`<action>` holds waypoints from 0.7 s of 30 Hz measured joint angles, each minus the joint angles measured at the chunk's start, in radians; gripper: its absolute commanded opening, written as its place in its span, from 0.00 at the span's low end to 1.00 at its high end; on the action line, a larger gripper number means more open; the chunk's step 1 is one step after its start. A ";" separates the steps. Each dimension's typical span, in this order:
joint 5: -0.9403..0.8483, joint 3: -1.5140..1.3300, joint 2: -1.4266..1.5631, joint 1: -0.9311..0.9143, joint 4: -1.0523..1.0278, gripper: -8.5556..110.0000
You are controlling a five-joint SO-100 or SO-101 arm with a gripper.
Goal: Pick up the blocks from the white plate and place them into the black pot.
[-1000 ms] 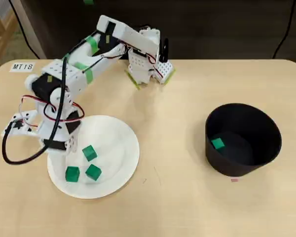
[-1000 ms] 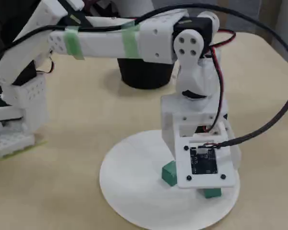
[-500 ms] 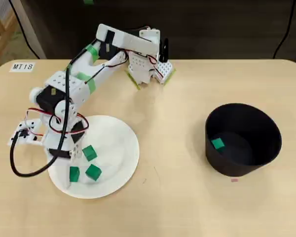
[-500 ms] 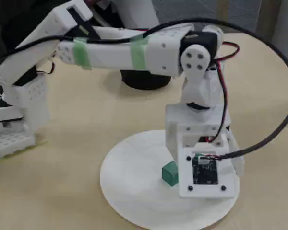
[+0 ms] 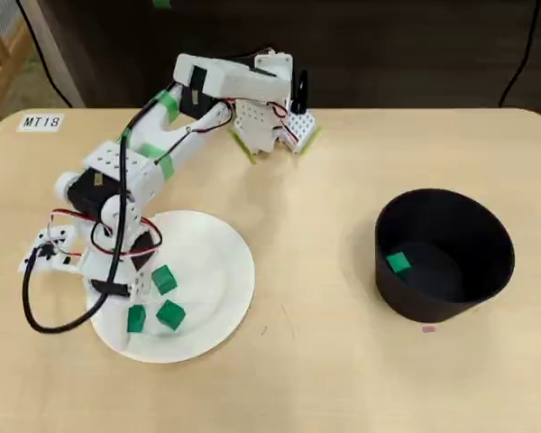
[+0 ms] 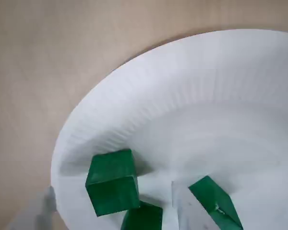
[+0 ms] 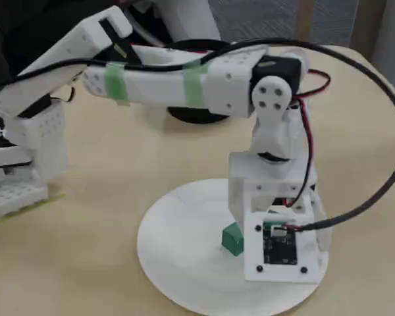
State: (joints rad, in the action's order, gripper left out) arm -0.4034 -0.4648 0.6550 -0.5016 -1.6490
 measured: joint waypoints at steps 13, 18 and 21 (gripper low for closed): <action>0.055 0.193 -0.097 0.015 0.000 0.05; 0.066 0.239 -0.094 0.015 0.000 0.05; 0.081 0.241 -0.066 0.017 -0.003 0.05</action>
State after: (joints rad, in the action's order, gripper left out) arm -0.3221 -0.2240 0.5890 -0.4847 -1.6521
